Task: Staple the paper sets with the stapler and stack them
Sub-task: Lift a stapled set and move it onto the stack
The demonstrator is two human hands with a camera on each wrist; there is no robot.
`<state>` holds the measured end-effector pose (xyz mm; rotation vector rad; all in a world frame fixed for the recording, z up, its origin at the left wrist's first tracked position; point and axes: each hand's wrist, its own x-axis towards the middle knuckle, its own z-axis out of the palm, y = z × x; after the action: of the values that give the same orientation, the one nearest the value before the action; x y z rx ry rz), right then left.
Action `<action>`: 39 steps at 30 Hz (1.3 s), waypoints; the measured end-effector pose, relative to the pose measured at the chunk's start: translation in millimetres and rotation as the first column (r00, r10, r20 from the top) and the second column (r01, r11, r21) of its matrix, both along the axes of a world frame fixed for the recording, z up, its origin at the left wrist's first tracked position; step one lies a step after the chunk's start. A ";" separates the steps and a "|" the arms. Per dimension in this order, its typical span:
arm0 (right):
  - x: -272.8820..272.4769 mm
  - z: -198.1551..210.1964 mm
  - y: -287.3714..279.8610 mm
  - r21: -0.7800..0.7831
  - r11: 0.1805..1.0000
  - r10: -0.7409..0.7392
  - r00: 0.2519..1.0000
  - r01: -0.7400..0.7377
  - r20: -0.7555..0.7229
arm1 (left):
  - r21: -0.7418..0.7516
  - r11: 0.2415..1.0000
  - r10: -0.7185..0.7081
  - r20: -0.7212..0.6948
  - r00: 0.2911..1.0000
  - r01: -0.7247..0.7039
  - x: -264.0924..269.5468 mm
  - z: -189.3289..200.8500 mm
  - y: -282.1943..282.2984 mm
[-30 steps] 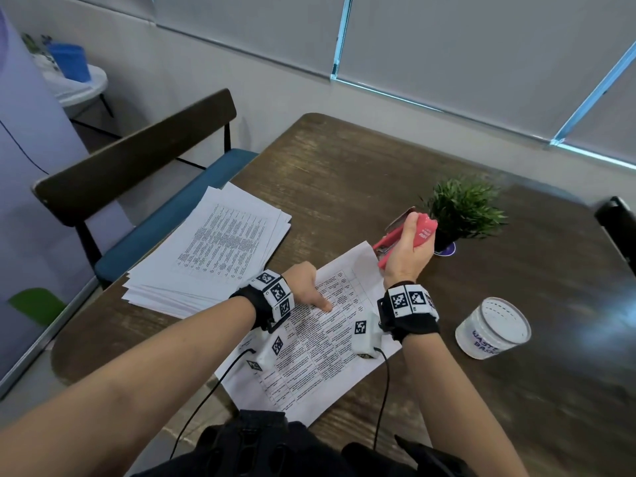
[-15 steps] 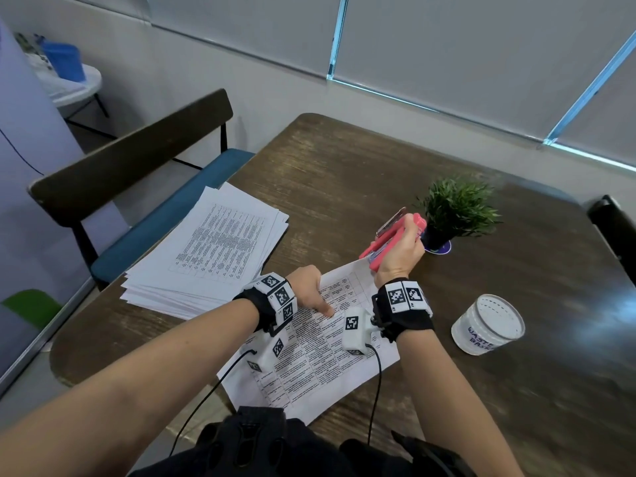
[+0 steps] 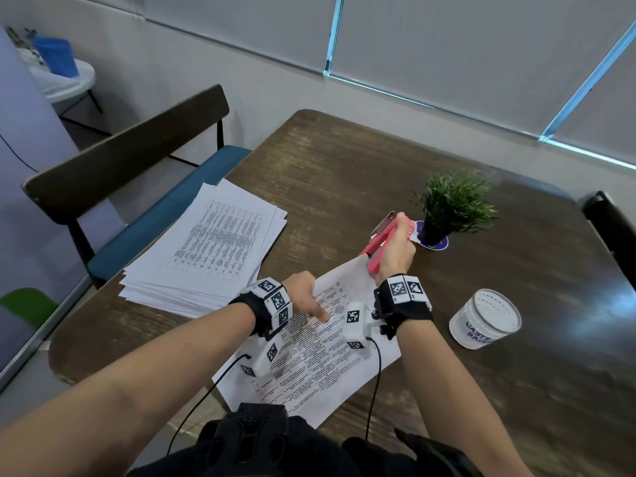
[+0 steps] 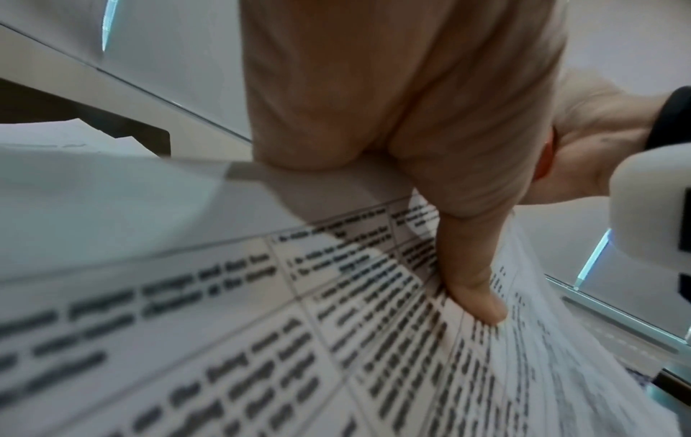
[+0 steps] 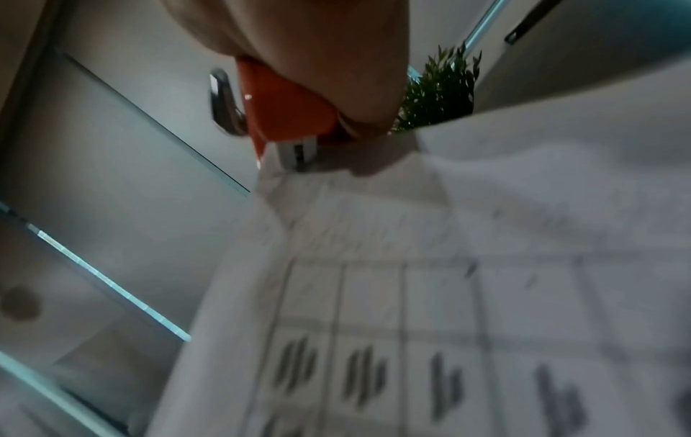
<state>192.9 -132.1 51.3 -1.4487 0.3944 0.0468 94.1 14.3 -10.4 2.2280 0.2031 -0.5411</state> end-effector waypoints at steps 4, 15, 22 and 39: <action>15.6 -29.7 -19.6 -0.277 0.960 -0.010 0.991 -0.026 -0.130 | -0.014 0.995 0.100 -0.032 0.994 -0.100 -3.2 -0.1 20.7; -12.1 -119.7 -37.6 -0.749 0.544 0.043 0.904 -0.378 -0.425 | -0.137 0.947 0.307 0.113 0.945 -0.291 -2.6 -2.9 76.3; -25.2 -101.9 4.5 -0.741 0.669 0.101 0.995 -0.063 0.007 | -0.286 0.916 0.342 0.195 0.919 -0.280 13.8 9.0 98.5; -53.0 -118.6 117.8 -0.267 0.810 0.512 0.852 -0.521 -0.110 | 0.055 0.853 0.513 0.088 0.854 -0.519 22.5 -7.9 205.3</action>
<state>139.9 -14.4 -67.2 -1.8161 0.0155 0.4733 116.5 219.6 -18.4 2.1363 0.7741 -0.1586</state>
